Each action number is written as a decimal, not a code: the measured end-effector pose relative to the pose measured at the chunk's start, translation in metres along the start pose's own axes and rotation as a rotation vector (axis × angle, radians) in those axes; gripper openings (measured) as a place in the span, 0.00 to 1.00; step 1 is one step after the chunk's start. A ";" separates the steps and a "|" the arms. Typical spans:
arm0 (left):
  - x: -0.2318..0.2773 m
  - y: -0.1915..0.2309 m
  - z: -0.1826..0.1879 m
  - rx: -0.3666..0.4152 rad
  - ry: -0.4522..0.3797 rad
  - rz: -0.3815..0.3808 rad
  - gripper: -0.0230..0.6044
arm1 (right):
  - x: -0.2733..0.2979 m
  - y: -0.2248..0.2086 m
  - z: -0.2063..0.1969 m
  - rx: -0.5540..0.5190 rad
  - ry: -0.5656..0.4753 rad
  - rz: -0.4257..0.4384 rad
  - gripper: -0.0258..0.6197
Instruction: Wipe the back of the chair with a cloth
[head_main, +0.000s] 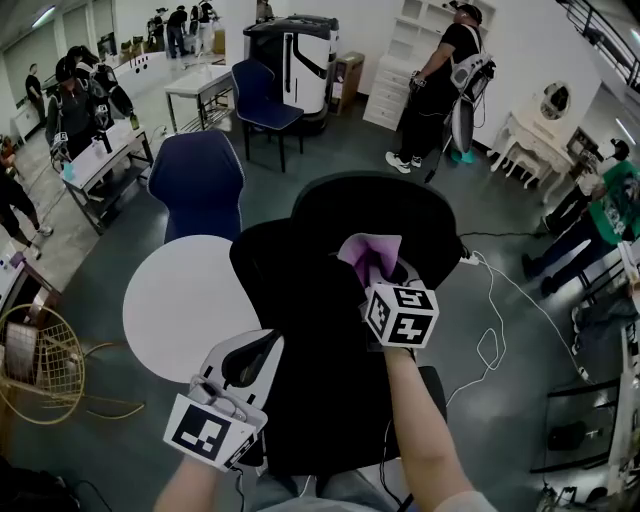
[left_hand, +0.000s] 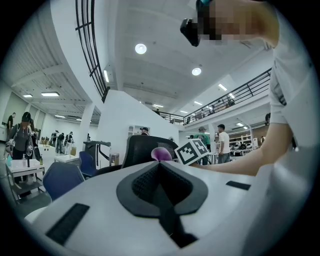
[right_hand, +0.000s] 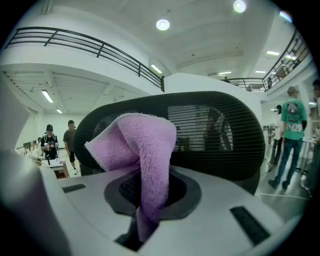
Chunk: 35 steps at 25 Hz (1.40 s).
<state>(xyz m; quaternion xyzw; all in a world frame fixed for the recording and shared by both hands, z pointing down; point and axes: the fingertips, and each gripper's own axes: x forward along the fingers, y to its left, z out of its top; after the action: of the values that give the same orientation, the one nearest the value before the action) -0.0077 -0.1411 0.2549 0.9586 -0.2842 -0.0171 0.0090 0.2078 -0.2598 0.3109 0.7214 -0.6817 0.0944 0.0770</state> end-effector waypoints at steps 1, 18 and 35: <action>0.003 -0.002 0.000 -0.001 0.001 -0.004 0.05 | -0.002 -0.006 0.000 0.003 0.000 -0.009 0.12; 0.037 -0.039 -0.003 -0.016 0.011 -0.079 0.05 | -0.036 -0.093 -0.007 0.033 -0.001 -0.128 0.12; 0.060 -0.067 -0.020 -0.028 0.021 -0.062 0.05 | -0.030 -0.118 -0.043 0.035 0.034 -0.098 0.12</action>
<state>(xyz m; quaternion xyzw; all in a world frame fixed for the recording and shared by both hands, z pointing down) 0.0800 -0.1175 0.2715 0.9668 -0.2541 -0.0114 0.0247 0.3231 -0.2129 0.3477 0.7533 -0.6425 0.1146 0.0807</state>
